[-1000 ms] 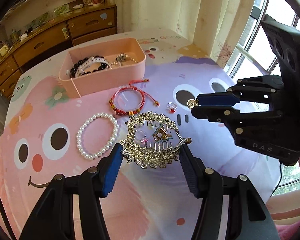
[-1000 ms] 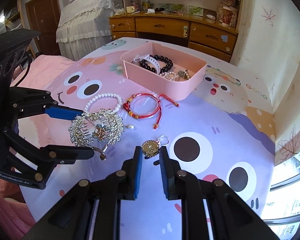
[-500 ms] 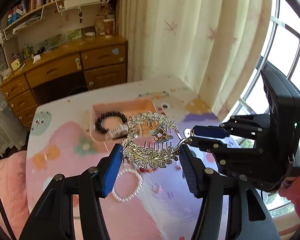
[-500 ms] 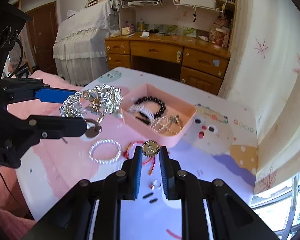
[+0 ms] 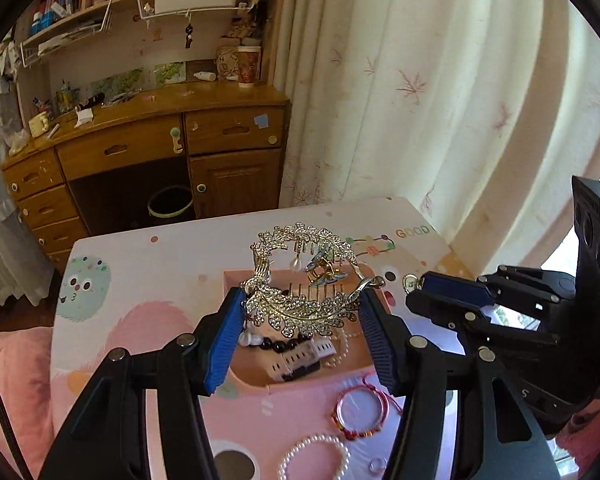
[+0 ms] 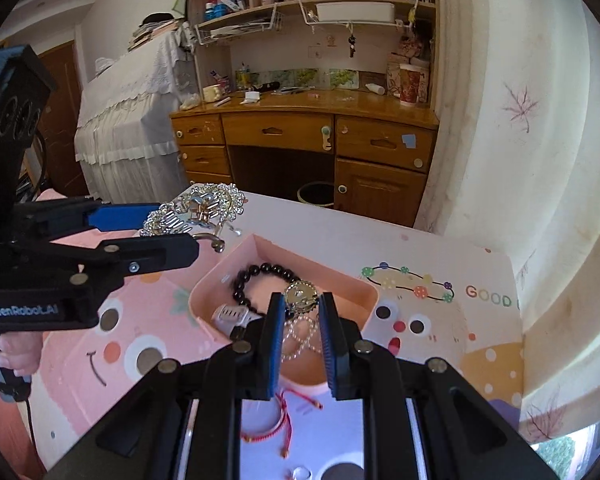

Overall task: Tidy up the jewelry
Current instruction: 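Carry the comb and charm over the pink tray and open both grippers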

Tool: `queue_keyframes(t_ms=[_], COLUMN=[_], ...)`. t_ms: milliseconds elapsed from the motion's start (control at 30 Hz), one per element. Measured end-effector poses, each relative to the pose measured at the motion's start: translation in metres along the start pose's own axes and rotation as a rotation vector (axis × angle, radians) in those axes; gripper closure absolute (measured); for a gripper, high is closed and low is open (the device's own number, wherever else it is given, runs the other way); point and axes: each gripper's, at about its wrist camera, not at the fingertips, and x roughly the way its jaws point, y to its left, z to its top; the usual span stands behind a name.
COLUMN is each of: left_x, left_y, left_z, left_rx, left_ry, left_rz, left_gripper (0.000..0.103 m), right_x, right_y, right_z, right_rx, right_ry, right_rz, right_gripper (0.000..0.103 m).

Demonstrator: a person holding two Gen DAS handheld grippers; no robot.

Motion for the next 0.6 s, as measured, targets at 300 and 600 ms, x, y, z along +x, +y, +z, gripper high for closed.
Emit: queue_keyframes(t_ms=[300,600], left_x=[0.043,0.019], left_y=[0.023,0.022], left_z=[-0.005,-0.036], left_rx=[-0.069,-0.061], left_ry=[0.167,0.242], left_rz=[-0.037,0.023], left_gripper=[0.02,0.018], right_x=[0.031,0.006], right_y=[-0.011,-0.02], right_z=[-0.003,-0.031], right_rx=[0.076,0.091], right_ry=[0.09,0.159], right_rz=[-0.039,-0.059], right_gripper=[0.065,0.061])
